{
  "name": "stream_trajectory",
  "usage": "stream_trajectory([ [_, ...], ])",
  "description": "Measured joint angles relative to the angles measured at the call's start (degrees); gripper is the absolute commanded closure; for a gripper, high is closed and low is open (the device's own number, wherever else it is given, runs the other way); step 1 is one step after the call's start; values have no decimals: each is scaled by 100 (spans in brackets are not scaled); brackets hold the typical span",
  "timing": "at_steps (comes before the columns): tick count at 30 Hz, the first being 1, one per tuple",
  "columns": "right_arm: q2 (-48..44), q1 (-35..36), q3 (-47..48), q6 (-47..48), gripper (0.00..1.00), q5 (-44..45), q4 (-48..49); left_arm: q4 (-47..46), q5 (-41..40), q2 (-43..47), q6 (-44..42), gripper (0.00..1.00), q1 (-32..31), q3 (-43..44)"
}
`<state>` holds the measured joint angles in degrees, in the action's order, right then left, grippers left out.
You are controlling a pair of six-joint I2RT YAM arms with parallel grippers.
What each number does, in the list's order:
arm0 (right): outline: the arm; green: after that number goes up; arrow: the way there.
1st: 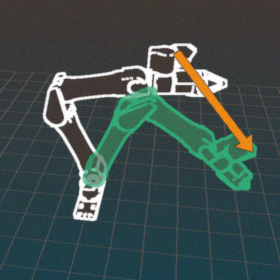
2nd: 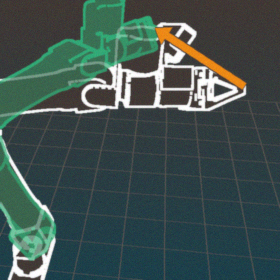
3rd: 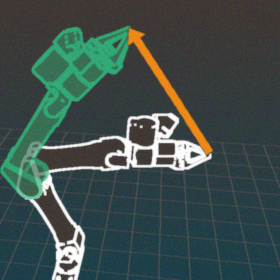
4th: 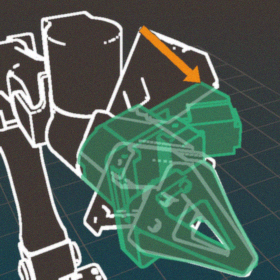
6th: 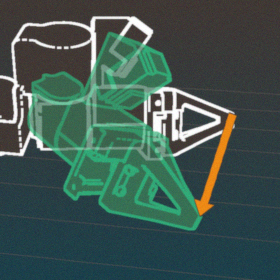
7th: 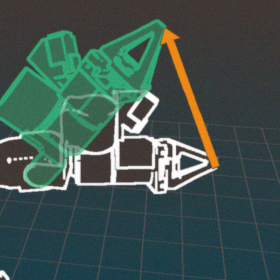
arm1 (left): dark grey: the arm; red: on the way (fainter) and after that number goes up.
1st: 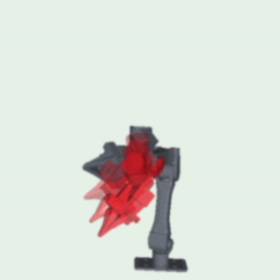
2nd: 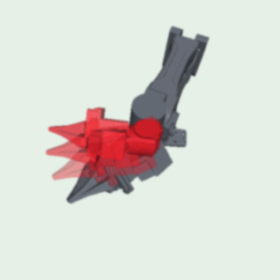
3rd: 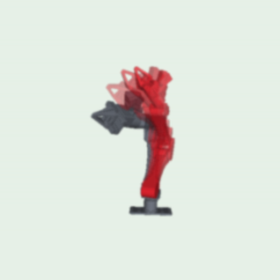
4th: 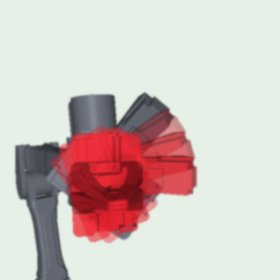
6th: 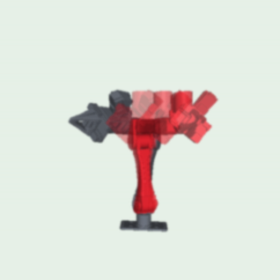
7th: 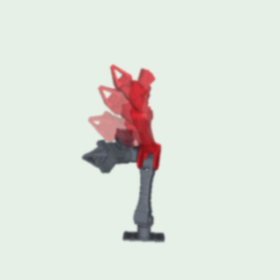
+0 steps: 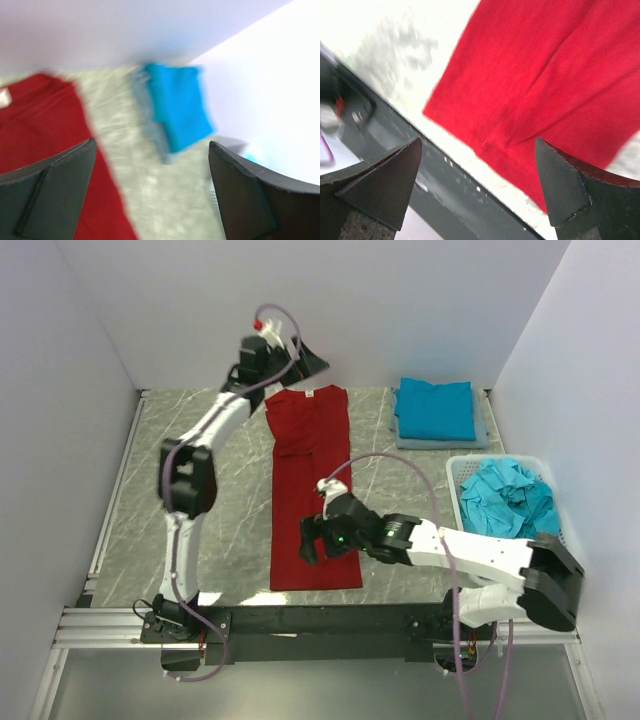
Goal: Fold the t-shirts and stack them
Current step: Fold the tshirt
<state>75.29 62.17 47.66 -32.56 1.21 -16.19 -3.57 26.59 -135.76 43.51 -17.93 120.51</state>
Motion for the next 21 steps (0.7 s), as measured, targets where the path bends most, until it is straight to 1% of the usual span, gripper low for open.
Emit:
stream_trajectory([
  [5, -863, -428, -256, -164, 0, 402, -55, 92, 20, 2413, -85, 0, -4, -1410],
  [8, -1561, -938, -704, -284, 0, 398, -114, -238, 31, 3934, -83, 1, -59, -2874],
  [11, -2212, -1344, -1180, -376, 0, 437, -238, -503, -116, 5108, -50, 1, -249, -4557],
  [13, -2588, -1458, -1449, -457, 0, 516, -404, -476, -302, 5619, 13, 0, -433, -5617],
  [16, -2883, -1502, -1698, -514, 0, 498, -568, -223, -643, 6072, 203, 1, -713, -6891],
  [19, -2986, -1523, -1926, -525, 0, 214, -568, 175, -988, 6712, 566, 1, -968, -8129],
  [21, -2922, -1523, -2081, -531, 0, -127, -562, 507, -1241, 7399, 874, 1, -1158, -8876],
])
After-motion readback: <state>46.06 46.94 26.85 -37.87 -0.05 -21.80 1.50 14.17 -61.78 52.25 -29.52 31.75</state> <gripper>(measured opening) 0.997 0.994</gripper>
